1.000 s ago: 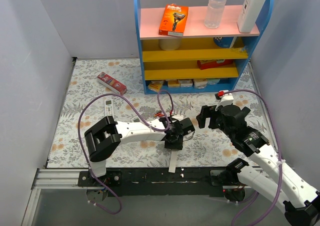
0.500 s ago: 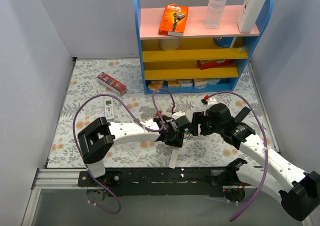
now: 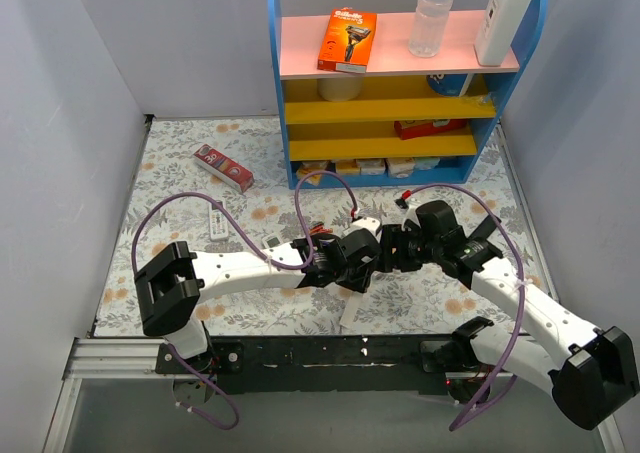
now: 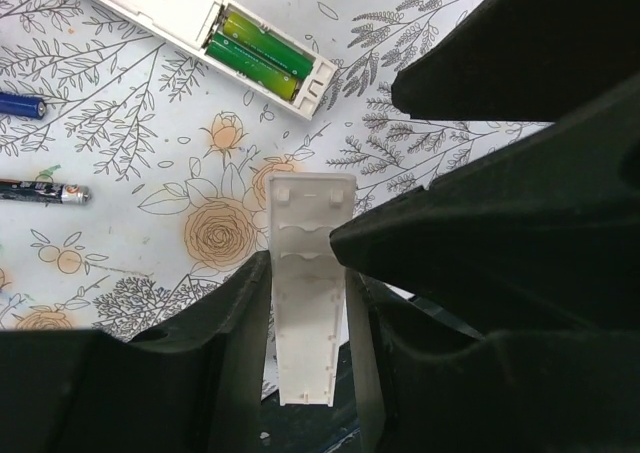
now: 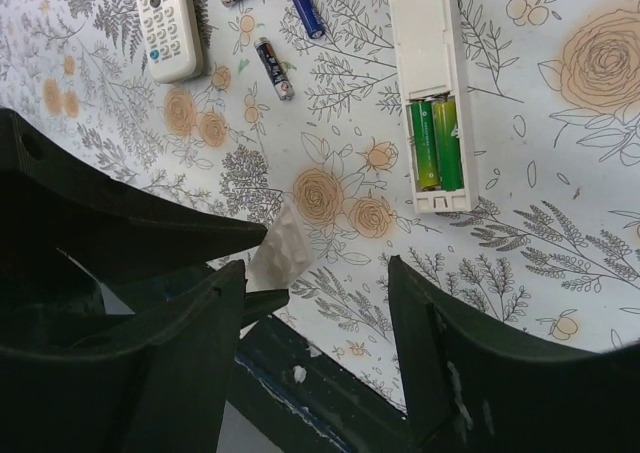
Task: Load the batteries into the remote control
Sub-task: Pick up the battery cover at the center of the board.
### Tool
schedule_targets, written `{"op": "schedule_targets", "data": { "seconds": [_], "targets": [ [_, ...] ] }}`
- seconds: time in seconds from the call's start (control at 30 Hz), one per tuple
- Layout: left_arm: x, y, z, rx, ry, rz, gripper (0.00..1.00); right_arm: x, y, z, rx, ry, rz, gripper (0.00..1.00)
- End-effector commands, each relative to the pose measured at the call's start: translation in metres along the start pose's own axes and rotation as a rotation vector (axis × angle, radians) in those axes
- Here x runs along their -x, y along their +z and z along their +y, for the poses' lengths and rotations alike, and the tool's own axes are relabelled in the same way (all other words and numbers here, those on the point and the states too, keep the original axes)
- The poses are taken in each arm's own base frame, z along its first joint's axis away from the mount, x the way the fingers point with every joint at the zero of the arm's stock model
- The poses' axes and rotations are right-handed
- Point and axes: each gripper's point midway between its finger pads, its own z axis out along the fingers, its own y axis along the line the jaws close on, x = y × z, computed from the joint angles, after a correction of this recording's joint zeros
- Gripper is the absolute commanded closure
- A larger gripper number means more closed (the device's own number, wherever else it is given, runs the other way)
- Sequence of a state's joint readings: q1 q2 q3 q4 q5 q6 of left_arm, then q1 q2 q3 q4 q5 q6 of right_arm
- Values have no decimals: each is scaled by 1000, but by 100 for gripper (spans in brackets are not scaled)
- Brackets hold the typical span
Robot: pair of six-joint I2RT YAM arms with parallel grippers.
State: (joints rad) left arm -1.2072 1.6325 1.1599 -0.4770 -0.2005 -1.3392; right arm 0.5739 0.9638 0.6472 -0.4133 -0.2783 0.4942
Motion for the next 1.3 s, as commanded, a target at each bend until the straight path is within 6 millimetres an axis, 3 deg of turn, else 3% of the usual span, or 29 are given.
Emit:
{"op": "schedule_targets", "data": {
  "seconds": [0.0,0.6,0.93,0.97,1.0,1.13,1.27],
  "targets": [
    [18,-14,-12,-54,57,-75,92,15,-4,20,89,13,-16,35],
    [28,-28,-25,-106,59,-136,92,-2,7,14,155,91,65,52],
    [30,-32,-24,-104,22,-153,91,5,0,18,170,60,57,82],
    [30,-33,-23,-102,14,-155,89,7,-2,19,168,50,49,83],
    [32,-35,-24,-107,4,-161,77,12,-4,21,169,30,35,87],
    [39,-47,-25,-139,-53,-200,49,33,-14,25,145,-55,-39,98],
    [50,-62,-17,-209,-204,-239,30,65,-34,27,91,-211,-166,99]
  ]
}}
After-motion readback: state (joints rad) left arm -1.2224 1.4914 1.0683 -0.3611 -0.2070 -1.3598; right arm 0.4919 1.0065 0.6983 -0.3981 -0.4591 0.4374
